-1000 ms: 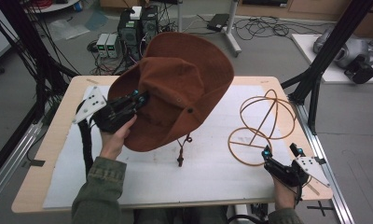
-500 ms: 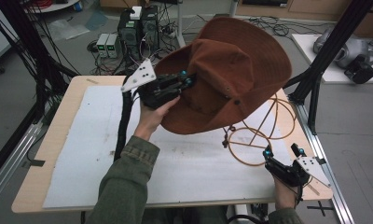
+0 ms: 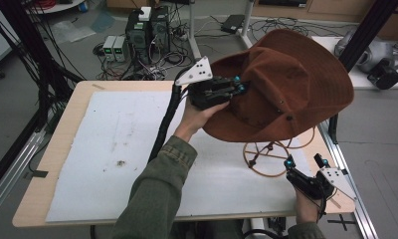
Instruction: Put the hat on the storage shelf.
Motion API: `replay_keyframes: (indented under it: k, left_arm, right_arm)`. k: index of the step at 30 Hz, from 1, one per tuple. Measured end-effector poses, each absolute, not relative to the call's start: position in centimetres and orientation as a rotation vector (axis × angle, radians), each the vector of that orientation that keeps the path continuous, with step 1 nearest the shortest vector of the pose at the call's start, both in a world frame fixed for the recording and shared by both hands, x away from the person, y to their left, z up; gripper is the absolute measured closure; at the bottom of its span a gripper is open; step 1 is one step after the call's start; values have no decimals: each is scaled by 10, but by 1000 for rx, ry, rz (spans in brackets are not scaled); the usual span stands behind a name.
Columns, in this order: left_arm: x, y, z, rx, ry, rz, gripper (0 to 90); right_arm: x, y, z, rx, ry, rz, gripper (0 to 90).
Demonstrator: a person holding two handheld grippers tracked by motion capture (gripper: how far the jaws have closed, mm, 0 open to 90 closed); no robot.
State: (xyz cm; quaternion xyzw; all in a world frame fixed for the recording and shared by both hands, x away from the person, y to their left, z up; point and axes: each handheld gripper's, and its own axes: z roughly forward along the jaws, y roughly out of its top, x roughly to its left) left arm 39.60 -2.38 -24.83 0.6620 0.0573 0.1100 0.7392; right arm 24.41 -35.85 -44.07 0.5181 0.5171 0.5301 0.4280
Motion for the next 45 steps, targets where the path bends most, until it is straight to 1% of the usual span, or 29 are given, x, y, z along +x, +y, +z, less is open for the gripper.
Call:
replay_keyframes:
  k: [7, 12, 17, 30, 37, 45]
  left_arm:
    - [398, -49, -244, 1458, 100, 199, 873]
    - [397, -73, -245, 1462, 85, 165, 873]
    - [395, -87, -246, 1493, 66, 154, 872]
    - [392, -95, -247, 1547, 70, 165, 870]
    - [392, -98, -250, 1624, 84, 183, 868]
    - [389, -102, -254, 1673, 75, 176, 859]
  right_arm:
    - [245, -357, -441, 1288, 1300, 1327, 40]
    - [245, -357, -441, 1294, 1304, 1328, 40]
    - [245, -358, -441, 1291, 1299, 1327, 41]
    - [243, -359, -441, 1291, 1296, 1326, 43]
    - [243, -359, -442, 1291, 1302, 1328, 43]
    - [244, -358, -442, 1290, 1305, 1329, 43]
